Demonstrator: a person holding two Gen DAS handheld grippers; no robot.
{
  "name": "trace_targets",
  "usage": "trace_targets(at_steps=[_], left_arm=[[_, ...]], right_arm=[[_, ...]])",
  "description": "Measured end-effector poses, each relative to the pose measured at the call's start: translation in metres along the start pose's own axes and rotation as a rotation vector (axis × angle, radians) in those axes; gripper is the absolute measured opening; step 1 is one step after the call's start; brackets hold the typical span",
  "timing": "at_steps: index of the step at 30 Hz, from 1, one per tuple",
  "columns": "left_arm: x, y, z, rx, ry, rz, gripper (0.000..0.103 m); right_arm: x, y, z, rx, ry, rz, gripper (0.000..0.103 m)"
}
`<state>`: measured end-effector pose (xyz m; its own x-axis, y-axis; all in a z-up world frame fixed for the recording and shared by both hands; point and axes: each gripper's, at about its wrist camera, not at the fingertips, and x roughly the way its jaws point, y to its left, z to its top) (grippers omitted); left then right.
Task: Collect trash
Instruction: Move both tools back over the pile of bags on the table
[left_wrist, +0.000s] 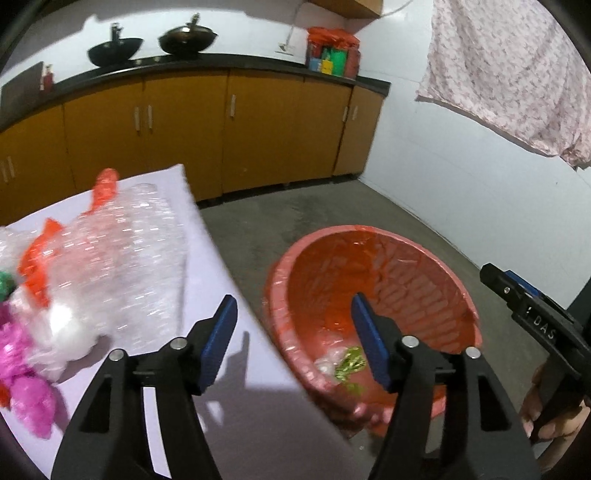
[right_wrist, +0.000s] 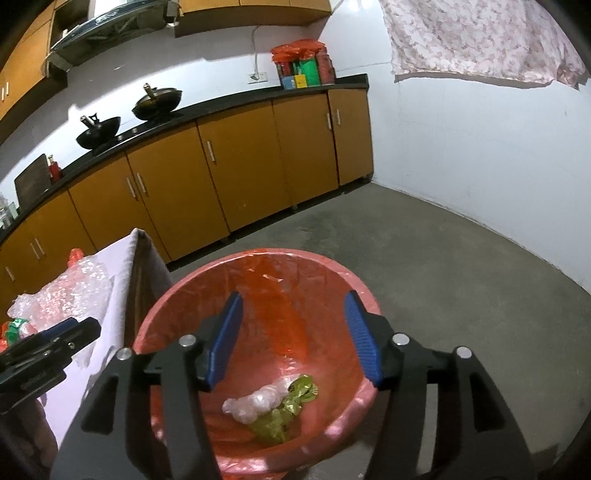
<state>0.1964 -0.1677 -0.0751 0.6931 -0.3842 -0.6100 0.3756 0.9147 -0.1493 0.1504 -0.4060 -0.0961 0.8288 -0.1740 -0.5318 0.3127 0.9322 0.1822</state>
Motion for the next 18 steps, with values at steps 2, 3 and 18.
trace_targets(at_steps=[2,3,18], left_arm=[[-0.013,0.010,-0.004,-0.012,-0.016,0.030,0.070],[-0.017,0.014,-0.006,-0.015,-0.022,0.043,0.072],[-0.111,0.145,-0.052,-0.120,-0.121,0.430,0.081]], right_arm=[[-0.003,0.009,-0.001,-0.013,0.003,0.021,0.057],[-0.005,0.013,-0.002,-0.016,0.005,0.034,0.057],[-0.018,0.120,-0.022,-0.142,0.078,0.258,0.056]])
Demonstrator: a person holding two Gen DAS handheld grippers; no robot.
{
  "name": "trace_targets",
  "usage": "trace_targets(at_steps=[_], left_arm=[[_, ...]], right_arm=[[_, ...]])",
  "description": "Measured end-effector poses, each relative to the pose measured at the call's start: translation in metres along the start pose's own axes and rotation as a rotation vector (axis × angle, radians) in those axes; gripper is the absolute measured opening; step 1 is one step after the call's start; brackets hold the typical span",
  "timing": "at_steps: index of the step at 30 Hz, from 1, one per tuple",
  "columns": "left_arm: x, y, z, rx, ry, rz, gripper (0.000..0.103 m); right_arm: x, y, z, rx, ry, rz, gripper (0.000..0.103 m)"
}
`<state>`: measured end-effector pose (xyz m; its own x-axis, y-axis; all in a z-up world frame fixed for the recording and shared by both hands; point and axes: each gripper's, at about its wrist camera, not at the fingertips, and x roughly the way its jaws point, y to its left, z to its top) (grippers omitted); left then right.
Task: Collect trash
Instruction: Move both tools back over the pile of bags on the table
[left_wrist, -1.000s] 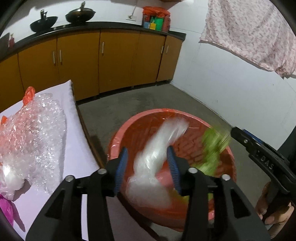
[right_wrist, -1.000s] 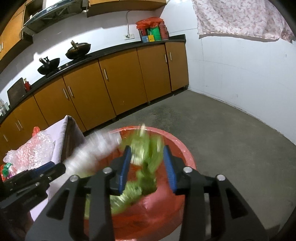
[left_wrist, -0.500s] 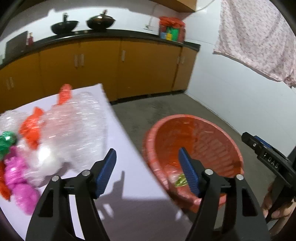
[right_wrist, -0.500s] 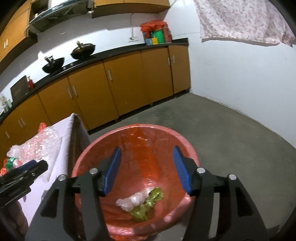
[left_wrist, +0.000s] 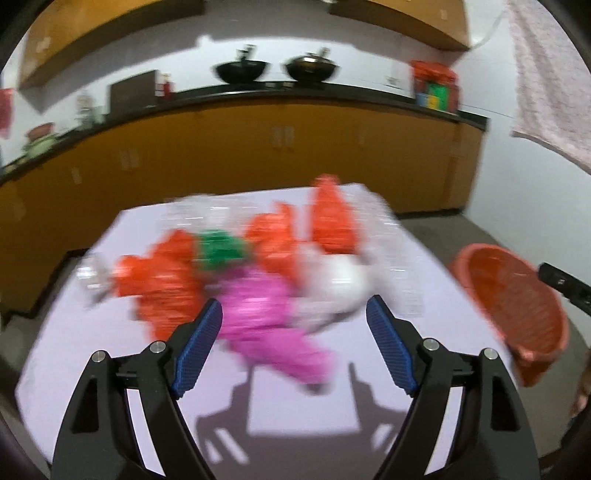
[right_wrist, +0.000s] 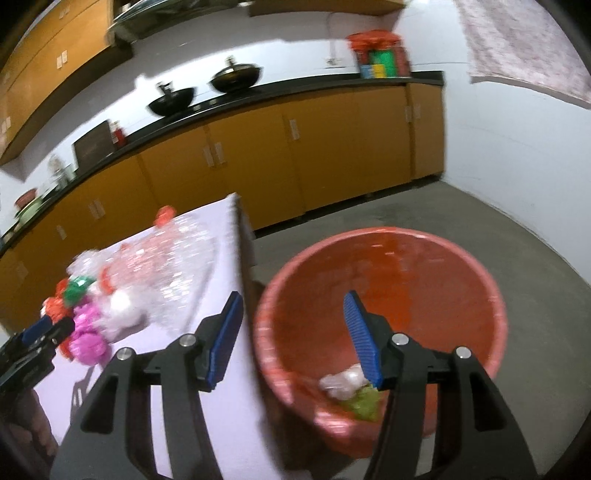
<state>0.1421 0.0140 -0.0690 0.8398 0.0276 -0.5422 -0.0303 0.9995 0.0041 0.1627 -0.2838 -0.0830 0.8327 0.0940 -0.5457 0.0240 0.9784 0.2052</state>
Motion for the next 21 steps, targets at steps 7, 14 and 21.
trace_targets(at_steps=[7,14,21], left_arm=[[-0.002,0.071,-0.002,-0.098,-0.002,0.125,0.083],[0.004,0.103,-0.003,-0.157,0.003,0.137,0.088],[0.015,0.113,0.000,-0.184,0.007,0.118,0.094]], right_arm=[[0.024,0.068,-0.001,-0.067,0.044,0.113,0.056],[0.048,0.123,0.007,-0.115,0.066,0.165,0.056],[0.078,0.163,0.015,-0.170,0.081,0.160,0.059]])
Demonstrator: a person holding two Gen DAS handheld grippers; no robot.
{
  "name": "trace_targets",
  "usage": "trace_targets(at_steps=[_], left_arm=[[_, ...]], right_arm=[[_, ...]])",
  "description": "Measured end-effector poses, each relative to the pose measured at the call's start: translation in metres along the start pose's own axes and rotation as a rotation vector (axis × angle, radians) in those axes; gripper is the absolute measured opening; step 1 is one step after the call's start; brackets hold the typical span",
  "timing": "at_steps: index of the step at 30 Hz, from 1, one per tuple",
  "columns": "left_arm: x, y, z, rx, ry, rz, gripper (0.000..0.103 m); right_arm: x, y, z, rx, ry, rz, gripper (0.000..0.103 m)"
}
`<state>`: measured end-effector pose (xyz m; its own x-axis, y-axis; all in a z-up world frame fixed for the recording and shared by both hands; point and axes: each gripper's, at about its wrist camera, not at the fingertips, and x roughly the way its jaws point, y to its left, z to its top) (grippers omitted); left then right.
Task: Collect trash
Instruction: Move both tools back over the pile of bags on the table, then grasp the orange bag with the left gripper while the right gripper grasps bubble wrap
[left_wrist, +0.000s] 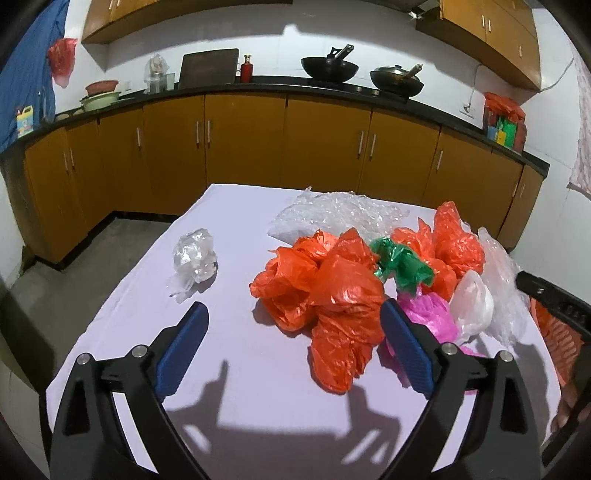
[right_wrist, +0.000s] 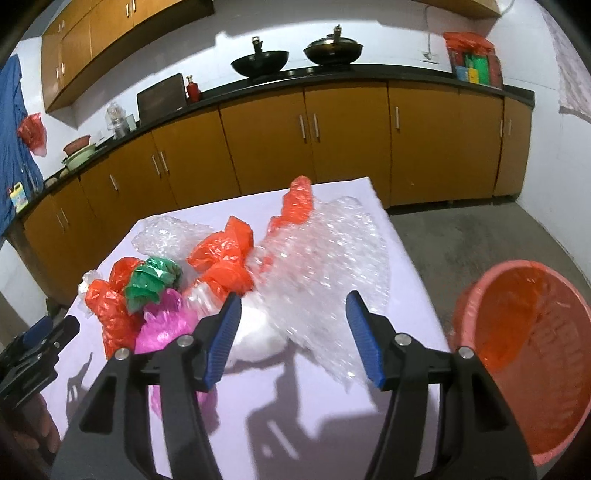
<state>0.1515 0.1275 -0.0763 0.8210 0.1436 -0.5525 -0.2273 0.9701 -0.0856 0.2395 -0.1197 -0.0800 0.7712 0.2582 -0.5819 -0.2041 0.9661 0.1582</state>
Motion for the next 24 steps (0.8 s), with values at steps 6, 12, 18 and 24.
trace_targets(at_steps=[6,12,18,24], left_arm=[[0.011,-0.005,0.002,-0.009,0.019,-0.030,0.095],[0.021,-0.016,0.002,0.022,0.033,-0.047,0.095],[0.039,-0.024,0.001,0.026,0.073,-0.056,0.095],[0.053,-0.023,-0.001,0.000,0.126,-0.067,0.074]], right_arm=[[0.022,0.006,0.002,-0.014,0.039,-0.040,0.034],[0.018,-0.013,-0.001,0.041,0.045,-0.022,0.009],[-0.001,-0.026,-0.002,0.063,0.009,-0.013,0.008],[-0.011,-0.032,-0.004,0.075,0.003,-0.008,0.008]])
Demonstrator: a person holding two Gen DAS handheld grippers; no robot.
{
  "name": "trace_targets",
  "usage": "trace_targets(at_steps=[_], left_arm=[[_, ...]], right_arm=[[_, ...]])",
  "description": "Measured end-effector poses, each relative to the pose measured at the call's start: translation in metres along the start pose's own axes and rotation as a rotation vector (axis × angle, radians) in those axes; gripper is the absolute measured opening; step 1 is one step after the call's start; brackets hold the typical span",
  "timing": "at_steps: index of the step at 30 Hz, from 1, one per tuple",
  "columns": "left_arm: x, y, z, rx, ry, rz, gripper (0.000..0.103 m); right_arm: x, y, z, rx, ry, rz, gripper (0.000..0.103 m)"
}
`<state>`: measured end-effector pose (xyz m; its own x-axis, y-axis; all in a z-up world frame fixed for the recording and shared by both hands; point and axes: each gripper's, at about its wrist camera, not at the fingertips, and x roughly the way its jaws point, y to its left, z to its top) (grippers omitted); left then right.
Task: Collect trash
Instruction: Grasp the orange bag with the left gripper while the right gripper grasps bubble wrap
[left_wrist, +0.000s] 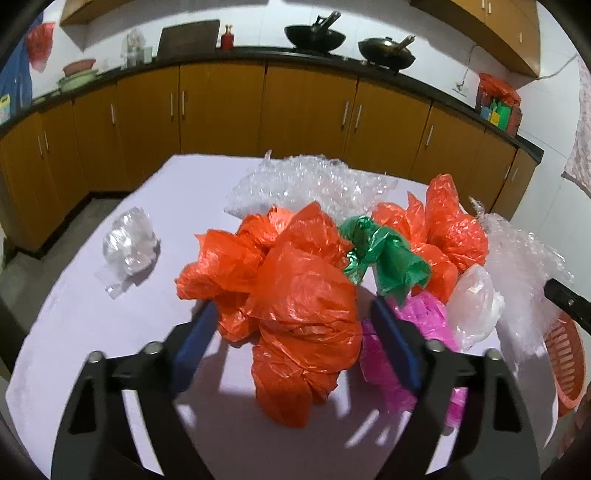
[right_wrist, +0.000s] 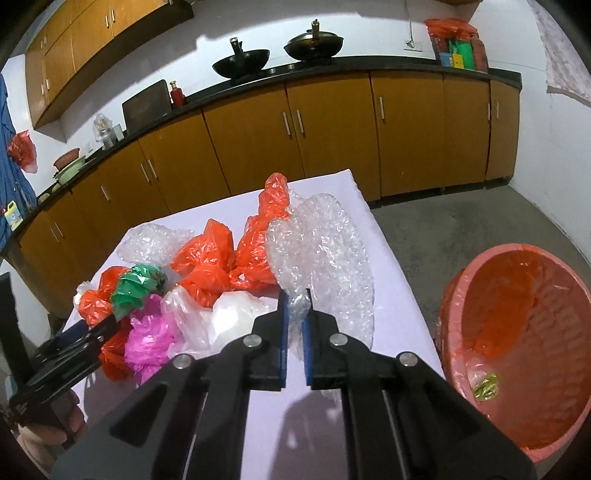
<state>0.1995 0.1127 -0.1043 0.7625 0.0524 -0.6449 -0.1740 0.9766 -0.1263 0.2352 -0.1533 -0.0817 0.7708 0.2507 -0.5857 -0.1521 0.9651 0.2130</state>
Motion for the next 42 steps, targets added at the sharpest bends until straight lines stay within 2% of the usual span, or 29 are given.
trace_targets(at_steps=[1,3,6,23,31,42], left_arm=[[0.002,0.000,0.000,-0.005,0.008,-0.002,0.070],[0.004,0.003,0.000,-0.020,0.023,-0.020,0.054],[-0.002,0.004,-0.001,-0.021,0.012,-0.024,0.048],[-0.063,0.002,0.012,-0.023,-0.111,-0.059,0.047],[-0.079,-0.036,0.020,0.025,-0.141,-0.151,0.047],[-0.080,-0.112,0.015,0.114,-0.114,-0.307,0.047]], right_arm=[[-0.001,0.000,0.000,-0.001,0.000,0.001,0.008],[-0.003,-0.001,-0.001,-0.004,-0.002,0.000,0.008],[-0.008,-0.002,-0.002,0.002,-0.008,0.006,0.008],[-0.068,-0.012,0.006,0.020,-0.116,0.043,0.007],[-0.097,-0.030,0.011,0.025,-0.176,-0.006,0.007],[-0.138,-0.083,0.006,0.061,-0.240,-0.136,0.007]])
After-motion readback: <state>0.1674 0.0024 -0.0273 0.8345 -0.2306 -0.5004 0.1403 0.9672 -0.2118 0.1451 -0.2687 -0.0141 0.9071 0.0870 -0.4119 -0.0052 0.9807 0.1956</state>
